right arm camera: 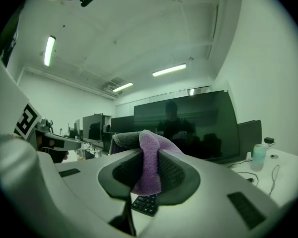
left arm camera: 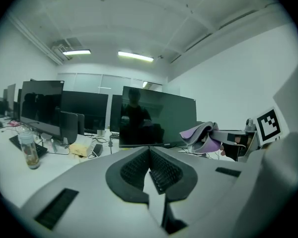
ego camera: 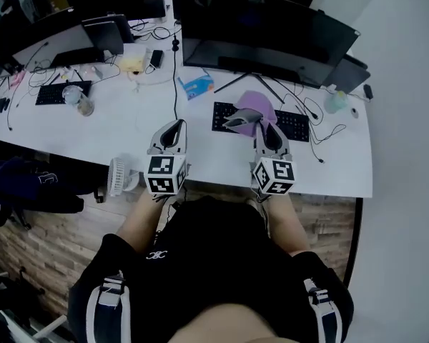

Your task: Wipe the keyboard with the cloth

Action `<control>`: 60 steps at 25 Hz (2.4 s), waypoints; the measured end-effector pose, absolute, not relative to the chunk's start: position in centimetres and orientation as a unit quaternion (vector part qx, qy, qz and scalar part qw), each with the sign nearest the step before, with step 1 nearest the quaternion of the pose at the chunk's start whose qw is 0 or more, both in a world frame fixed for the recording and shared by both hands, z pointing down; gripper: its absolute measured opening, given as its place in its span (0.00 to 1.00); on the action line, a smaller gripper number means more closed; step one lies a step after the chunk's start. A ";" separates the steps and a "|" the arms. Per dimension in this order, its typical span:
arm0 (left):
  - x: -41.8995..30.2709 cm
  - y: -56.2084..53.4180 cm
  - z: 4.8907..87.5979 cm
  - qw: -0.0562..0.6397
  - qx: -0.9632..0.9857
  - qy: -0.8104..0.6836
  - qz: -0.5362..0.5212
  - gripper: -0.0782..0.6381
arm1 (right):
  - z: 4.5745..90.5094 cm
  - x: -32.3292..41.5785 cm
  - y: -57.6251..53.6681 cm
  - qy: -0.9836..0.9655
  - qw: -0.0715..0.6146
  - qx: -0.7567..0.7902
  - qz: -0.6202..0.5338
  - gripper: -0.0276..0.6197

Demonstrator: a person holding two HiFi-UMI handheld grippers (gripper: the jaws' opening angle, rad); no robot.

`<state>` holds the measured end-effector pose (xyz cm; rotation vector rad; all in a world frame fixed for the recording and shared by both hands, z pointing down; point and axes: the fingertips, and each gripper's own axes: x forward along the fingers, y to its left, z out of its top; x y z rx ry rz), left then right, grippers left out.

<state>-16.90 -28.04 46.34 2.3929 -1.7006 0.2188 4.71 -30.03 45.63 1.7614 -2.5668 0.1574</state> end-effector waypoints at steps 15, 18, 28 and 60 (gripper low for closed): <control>-20.8 -23.3 46.7 0.116 0.713 -0.687 0.077 0.13 | 51.9 -1.3 -33.9 -0.894 0.087 0.434 0.068 0.19; -21.3 -22.4 46.8 0.121 0.693 -0.706 0.080 0.13 | 53.8 -2.2 -34.9 -0.903 0.110 0.410 0.073 0.19; -23.2 -19.4 46.3 0.120 0.629 -0.763 0.090 0.13 | 61.9 -4.2 -38.1 -0.902 0.214 0.368 0.076 0.18; -20.1 -21.1 47.0 0.130 0.622 -0.767 0.088 0.13 | 70.2 -4.3 -40.5 -0.857 0.380 0.329 0.115 0.18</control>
